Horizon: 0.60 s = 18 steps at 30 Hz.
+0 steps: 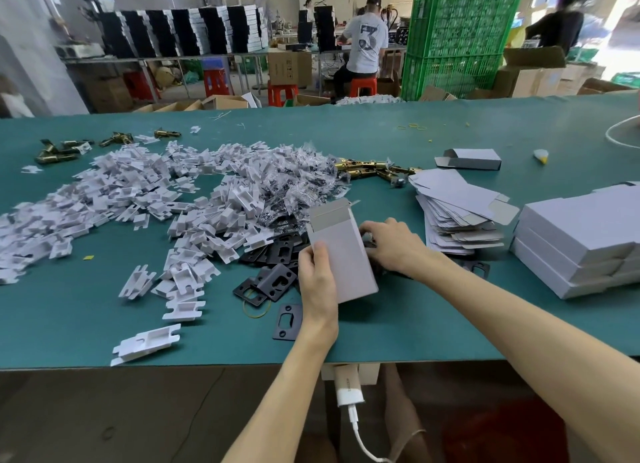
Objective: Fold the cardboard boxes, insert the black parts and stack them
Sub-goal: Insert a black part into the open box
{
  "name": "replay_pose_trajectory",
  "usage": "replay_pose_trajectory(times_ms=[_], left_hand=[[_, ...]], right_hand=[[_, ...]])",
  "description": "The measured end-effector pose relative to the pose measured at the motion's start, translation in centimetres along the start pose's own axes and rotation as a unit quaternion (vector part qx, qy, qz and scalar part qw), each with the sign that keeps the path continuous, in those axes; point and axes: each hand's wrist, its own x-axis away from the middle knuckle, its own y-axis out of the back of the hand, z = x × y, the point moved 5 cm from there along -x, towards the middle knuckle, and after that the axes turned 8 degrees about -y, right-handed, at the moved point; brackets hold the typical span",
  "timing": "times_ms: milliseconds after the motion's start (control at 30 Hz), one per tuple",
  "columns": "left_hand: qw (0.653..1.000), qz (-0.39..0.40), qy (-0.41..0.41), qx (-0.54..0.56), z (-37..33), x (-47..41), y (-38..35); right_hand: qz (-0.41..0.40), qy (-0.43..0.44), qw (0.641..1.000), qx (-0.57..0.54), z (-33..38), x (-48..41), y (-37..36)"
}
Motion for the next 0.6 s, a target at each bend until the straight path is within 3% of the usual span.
replay_pose_trajectory(times_ms=[400,500,600], left_hand=[[1.000,0.003,0.006,0.005,-0.1,0.1,0.1],[1.000,0.003,0.011,0.007,0.0,0.1,0.1],[1.000,0.003,0.014,0.009,0.0,0.1,0.0]], right_hand=[[0.152,-0.060,0.987,0.006,0.0,-1.0,1.8],[0.122,-0.088,0.989,-0.001,-0.2,-1.5,1.6],[0.022,-0.084,0.996,-0.015,-0.1,-1.5,2.1]])
